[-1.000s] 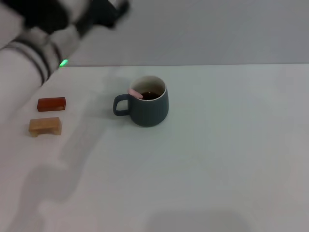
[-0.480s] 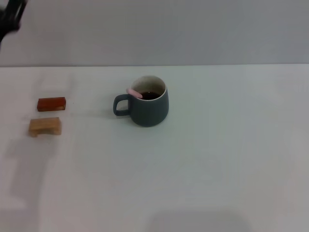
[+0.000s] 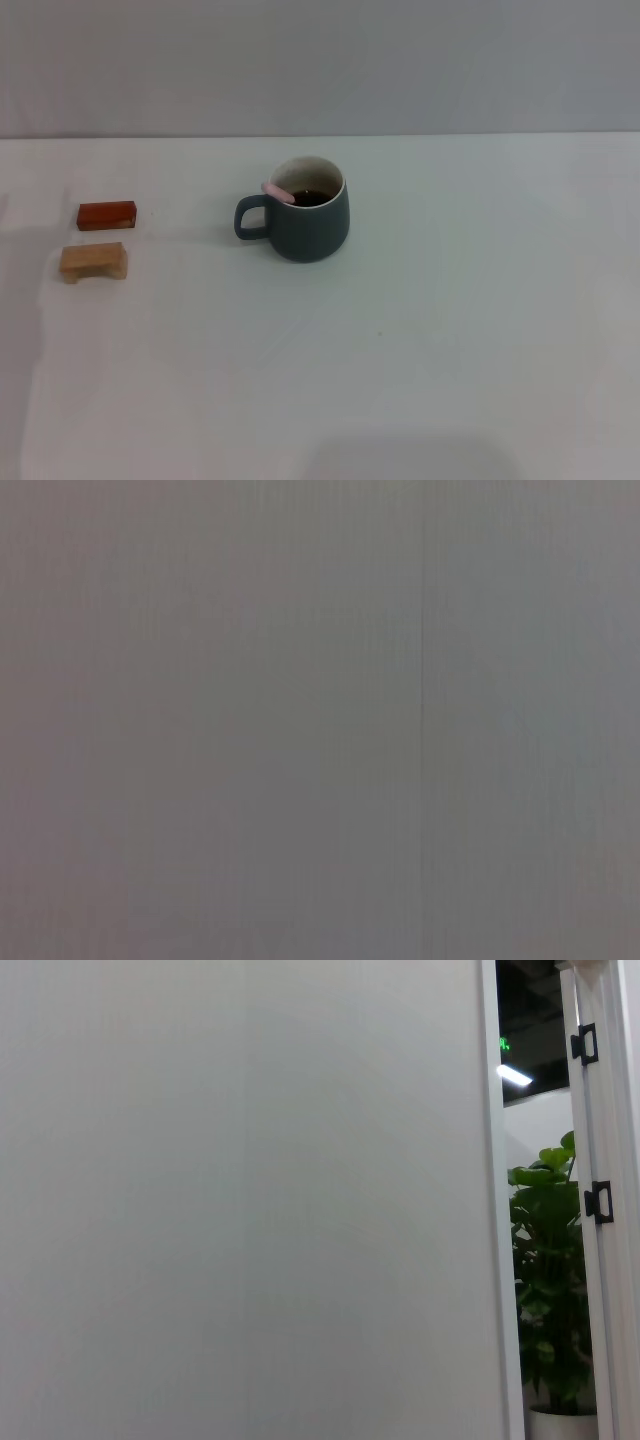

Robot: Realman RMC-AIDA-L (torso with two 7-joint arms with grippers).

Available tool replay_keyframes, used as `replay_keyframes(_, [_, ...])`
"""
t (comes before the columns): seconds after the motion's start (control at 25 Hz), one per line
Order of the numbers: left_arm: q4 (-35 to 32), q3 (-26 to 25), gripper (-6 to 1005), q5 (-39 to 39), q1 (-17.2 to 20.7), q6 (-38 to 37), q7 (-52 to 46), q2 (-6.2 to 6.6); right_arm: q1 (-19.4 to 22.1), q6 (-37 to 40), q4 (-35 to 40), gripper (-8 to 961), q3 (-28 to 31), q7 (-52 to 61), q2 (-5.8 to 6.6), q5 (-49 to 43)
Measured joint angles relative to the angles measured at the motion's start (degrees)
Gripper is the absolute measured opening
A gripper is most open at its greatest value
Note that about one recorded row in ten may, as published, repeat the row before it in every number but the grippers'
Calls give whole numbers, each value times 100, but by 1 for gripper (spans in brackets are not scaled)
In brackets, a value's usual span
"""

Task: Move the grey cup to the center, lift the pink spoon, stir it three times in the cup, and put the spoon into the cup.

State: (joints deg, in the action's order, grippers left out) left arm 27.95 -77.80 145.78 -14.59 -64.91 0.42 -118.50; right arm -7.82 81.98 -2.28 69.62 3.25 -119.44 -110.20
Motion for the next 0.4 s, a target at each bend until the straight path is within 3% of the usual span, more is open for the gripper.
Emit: replay_keyframes(0.4, [-228,-3,834,-4,-93,145,2,3,6,37,-17,820,-11,-17,-10,-2])
